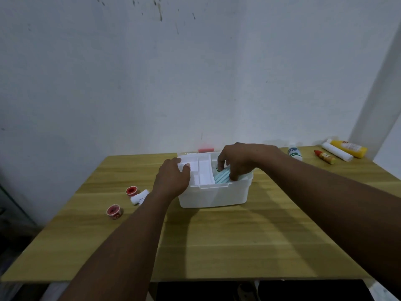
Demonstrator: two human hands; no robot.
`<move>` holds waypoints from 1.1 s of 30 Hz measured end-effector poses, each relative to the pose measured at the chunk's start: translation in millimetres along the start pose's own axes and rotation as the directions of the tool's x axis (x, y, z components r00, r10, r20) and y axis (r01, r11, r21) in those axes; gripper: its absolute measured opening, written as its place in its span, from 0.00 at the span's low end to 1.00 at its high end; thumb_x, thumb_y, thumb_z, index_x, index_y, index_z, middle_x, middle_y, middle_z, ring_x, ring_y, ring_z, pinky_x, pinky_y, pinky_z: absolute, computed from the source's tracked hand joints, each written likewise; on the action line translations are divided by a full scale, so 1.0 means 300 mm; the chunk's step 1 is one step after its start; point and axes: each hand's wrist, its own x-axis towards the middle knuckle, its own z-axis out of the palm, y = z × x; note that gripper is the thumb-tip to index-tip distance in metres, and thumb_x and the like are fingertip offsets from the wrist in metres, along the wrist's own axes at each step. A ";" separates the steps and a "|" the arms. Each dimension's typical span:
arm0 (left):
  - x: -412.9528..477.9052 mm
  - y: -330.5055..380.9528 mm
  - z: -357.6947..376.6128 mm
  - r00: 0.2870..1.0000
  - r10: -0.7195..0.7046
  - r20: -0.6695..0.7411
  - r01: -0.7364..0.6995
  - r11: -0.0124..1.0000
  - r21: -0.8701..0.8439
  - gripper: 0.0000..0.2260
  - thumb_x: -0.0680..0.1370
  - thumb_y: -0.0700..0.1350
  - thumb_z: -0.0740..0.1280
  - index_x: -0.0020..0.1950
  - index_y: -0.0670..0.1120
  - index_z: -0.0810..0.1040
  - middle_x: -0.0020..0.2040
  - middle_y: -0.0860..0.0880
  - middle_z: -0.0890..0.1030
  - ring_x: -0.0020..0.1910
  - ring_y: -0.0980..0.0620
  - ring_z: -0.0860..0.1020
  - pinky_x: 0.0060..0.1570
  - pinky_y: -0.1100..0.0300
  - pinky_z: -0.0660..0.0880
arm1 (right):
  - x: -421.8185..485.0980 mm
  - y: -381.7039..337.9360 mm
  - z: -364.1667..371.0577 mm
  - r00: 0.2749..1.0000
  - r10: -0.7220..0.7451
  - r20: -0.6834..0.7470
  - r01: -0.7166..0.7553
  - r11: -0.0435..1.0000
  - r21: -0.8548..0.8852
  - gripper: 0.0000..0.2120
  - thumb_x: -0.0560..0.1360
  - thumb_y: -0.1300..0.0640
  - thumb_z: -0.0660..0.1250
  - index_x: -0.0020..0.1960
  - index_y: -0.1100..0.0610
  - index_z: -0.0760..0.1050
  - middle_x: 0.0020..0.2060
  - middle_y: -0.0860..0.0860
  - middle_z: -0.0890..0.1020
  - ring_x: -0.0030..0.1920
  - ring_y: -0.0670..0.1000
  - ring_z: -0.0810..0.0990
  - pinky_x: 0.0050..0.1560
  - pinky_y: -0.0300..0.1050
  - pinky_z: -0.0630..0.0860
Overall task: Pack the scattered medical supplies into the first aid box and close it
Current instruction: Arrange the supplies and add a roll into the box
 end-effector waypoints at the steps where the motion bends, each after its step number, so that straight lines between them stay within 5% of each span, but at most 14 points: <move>1: -0.001 0.000 0.002 1.000 0.002 -0.003 -0.002 1.000 0.005 0.23 0.82 0.54 0.60 0.74 0.46 0.70 0.74 0.45 0.71 0.71 0.43 0.70 0.68 0.49 0.68 | 0.003 0.001 0.010 1.000 0.002 0.011 -0.002 0.999 0.045 0.19 0.71 0.59 0.73 0.61 0.50 0.80 0.57 0.49 0.78 0.54 0.52 0.77 0.49 0.43 0.75; 5: -0.003 0.002 0.003 1.000 0.008 -0.015 -0.008 1.000 0.017 0.23 0.82 0.53 0.60 0.75 0.45 0.70 0.74 0.45 0.71 0.71 0.43 0.70 0.67 0.50 0.67 | 0.002 0.002 0.040 0.996 0.055 0.064 -0.072 0.950 0.305 0.15 0.72 0.62 0.70 0.58 0.55 0.83 0.53 0.52 0.83 0.48 0.52 0.81 0.44 0.42 0.77; 9: -0.003 -0.005 0.010 1.000 0.012 -0.018 -0.012 1.000 0.002 0.22 0.82 0.53 0.60 0.74 0.46 0.71 0.74 0.45 0.72 0.71 0.43 0.70 0.67 0.50 0.68 | 0.004 0.003 0.070 0.976 0.177 0.123 -0.209 0.919 0.335 0.08 0.73 0.58 0.66 0.47 0.61 0.80 0.46 0.54 0.83 0.41 0.52 0.81 0.38 0.43 0.77; 12: -0.009 0.003 0.018 1.000 0.011 -0.026 -0.011 1.000 -0.008 0.22 0.82 0.53 0.60 0.74 0.46 0.70 0.73 0.45 0.72 0.71 0.44 0.70 0.67 0.50 0.68 | 0.013 -0.028 0.072 0.949 0.227 0.218 -0.298 0.868 0.396 0.05 0.75 0.61 0.62 0.44 0.61 0.75 0.48 0.57 0.81 0.47 0.57 0.83 0.46 0.47 0.80; 18: -0.012 0.001 0.021 0.999 0.011 -0.032 -0.012 0.999 -0.031 0.22 0.82 0.51 0.59 0.74 0.47 0.70 0.73 0.45 0.72 0.70 0.43 0.71 0.67 0.50 0.68 | 0.013 -0.063 0.074 0.928 0.329 0.177 -0.367 0.712 0.599 0.11 0.79 0.66 0.52 0.39 0.60 0.67 0.36 0.55 0.72 0.32 0.51 0.72 0.28 0.40 0.69; 23: -0.011 -0.002 0.026 1.000 0.000 -0.027 -0.001 0.999 -0.037 0.22 0.81 0.52 0.59 0.75 0.47 0.70 0.73 0.44 0.72 0.69 0.43 0.72 0.66 0.47 0.72 | 0.020 -0.072 0.080 0.920 0.335 0.205 -0.373 0.582 0.723 0.10 0.79 0.65 0.50 0.42 0.62 0.67 0.38 0.58 0.73 0.32 0.53 0.72 0.29 0.44 0.71; 29: -0.006 0.006 0.006 1.000 0.028 0.007 -0.029 0.999 0.028 0.23 0.82 0.52 0.59 0.75 0.46 0.70 0.73 0.44 0.71 0.70 0.42 0.70 0.66 0.50 0.68 | 0.028 -0.048 0.074 0.917 0.337 0.214 -0.378 0.561 0.736 0.10 0.77 0.64 0.54 0.57 0.66 0.67 0.53 0.66 0.81 0.47 0.62 0.83 0.52 0.55 0.81; 33: 0.007 0.020 -0.015 0.998 0.058 0.010 -0.058 0.995 0.076 0.23 0.81 0.55 0.60 0.73 0.47 0.71 0.73 0.43 0.70 0.69 0.42 0.71 0.64 0.48 0.69 | -0.005 0.000 0.045 0.930 0.358 0.090 -0.290 0.558 0.777 0.11 0.75 0.65 0.58 0.53 0.69 0.72 0.50 0.66 0.83 0.46 0.61 0.86 0.51 0.56 0.83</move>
